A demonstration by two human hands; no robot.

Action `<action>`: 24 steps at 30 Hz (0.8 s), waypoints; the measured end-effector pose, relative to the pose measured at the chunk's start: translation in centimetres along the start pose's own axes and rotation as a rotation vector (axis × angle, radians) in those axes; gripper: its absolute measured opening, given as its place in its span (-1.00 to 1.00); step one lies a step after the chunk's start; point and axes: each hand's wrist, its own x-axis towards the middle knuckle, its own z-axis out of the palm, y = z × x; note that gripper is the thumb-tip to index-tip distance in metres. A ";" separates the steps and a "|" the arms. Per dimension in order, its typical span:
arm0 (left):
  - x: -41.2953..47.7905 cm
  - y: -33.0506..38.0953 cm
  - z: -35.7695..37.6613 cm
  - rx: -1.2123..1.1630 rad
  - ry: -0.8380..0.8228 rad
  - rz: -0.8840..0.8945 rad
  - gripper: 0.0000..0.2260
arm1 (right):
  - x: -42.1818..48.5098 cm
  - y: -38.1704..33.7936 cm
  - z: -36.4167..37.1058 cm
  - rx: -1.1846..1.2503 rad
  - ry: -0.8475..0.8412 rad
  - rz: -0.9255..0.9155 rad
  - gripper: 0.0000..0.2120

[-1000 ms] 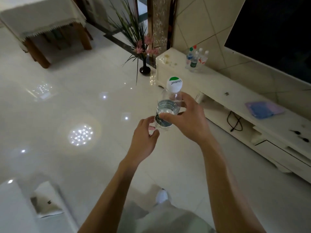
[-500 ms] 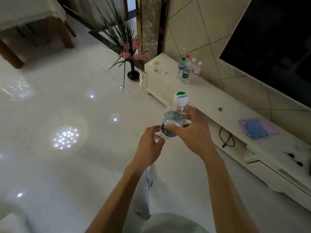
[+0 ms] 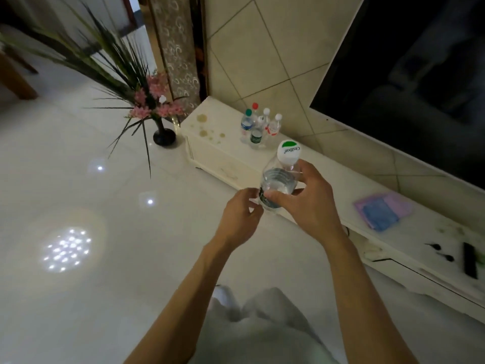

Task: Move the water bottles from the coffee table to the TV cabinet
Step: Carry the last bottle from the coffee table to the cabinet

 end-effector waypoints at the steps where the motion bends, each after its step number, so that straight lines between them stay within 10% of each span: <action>1: 1.2 0.0 0.2 -0.008 -0.016 -0.010 -0.67 | 1.2 0.1 -0.1 -0.003 -0.001 0.016 -0.30; 24: 33.4 4.0 7.2 0.139 -0.198 -0.185 -0.63 | 34.4 9.7 -4.1 0.029 -0.147 0.155 -0.27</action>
